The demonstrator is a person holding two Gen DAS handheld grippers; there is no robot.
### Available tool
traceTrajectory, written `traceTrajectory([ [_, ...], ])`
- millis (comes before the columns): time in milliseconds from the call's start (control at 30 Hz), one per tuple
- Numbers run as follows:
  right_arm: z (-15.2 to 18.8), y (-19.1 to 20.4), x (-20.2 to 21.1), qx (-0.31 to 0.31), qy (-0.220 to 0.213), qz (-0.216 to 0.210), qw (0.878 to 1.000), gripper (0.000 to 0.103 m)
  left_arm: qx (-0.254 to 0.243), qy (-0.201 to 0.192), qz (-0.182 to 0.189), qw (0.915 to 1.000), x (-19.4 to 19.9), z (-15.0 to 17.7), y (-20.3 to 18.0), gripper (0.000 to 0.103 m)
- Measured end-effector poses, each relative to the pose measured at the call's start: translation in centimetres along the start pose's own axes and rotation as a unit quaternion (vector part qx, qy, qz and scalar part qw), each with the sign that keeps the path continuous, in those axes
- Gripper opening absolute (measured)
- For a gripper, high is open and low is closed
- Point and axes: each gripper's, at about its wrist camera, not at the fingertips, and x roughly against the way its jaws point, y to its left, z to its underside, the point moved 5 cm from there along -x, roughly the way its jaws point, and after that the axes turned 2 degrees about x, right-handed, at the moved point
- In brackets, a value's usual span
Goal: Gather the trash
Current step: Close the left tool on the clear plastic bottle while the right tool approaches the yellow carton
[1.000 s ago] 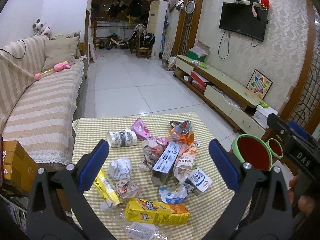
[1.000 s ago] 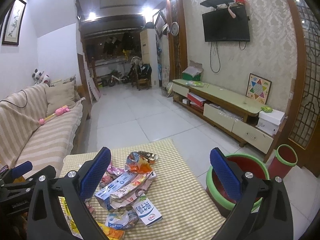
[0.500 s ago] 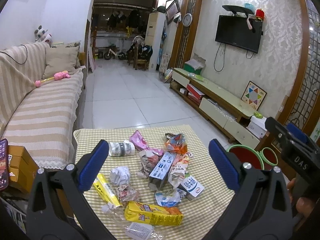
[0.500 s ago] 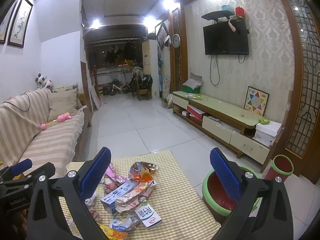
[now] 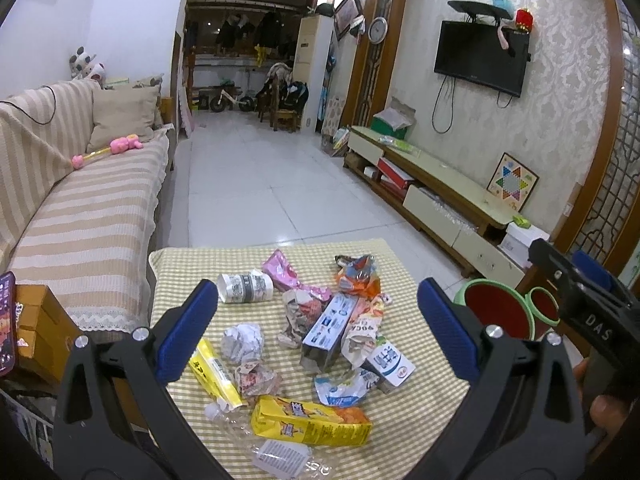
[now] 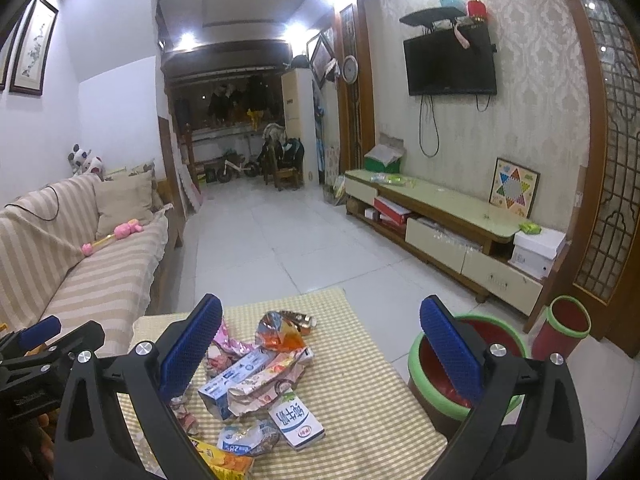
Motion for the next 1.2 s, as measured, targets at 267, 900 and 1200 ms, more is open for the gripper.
traceTrajectory([
  [267,2.8,0.9,-4.0,0.024,0.059,-0.024,0.998,0.096,-0.003,0.043,-0.021,0.9989,-2.2,2.6,2.1,0.098],
  [900,9.8,1.5,-8.0,0.093,0.170,-0.066,0.979,0.096,0.201,0.308,0.001,0.9300,-10.0,18.8,8.2,0.085],
  [1200,12.9,6.8,-8.0,0.187,0.229,-0.178,0.938,0.091,0.206,0.279,0.018,0.9379,-8.0,18.1,9.3,0.065],
])
